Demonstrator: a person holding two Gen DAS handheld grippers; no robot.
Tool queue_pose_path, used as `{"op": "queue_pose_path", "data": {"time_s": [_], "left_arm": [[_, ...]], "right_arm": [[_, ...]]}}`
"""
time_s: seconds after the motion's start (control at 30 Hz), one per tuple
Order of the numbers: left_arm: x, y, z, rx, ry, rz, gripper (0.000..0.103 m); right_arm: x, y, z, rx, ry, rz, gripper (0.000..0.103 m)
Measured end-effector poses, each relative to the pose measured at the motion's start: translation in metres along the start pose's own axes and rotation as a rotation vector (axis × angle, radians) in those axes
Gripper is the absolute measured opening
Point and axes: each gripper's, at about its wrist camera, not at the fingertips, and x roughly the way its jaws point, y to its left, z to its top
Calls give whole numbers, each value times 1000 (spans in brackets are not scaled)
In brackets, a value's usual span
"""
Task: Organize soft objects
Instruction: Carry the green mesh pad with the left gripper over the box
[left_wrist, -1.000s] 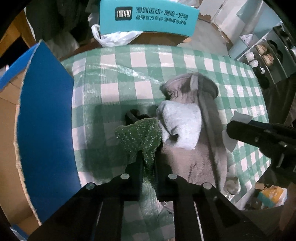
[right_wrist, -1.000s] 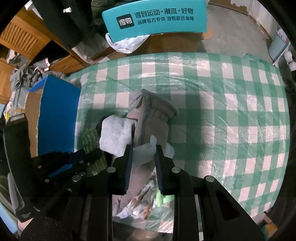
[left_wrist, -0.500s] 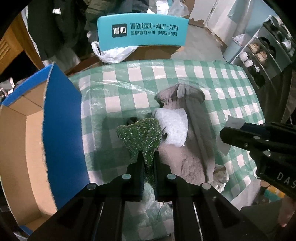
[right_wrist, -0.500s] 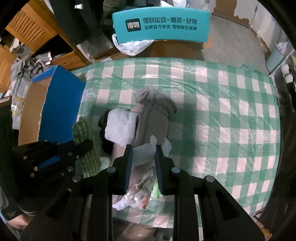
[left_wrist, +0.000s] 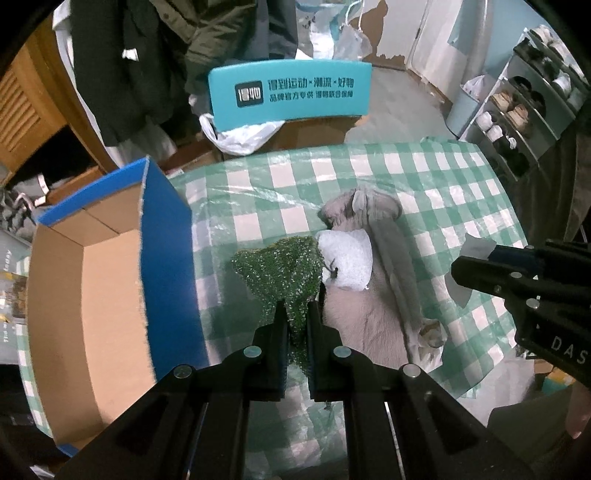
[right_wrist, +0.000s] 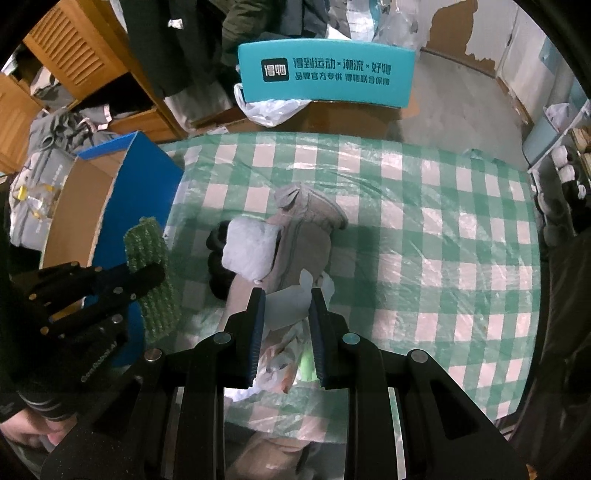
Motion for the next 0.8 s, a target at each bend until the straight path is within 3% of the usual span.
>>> {"op": "queue_pose_path", "data": {"time_s": [0.8], "left_arm": [[-55,22,-19,6,-119,79,8]], "right_arm": [[-44,45,-9,-133,-104,-4,22]]}}
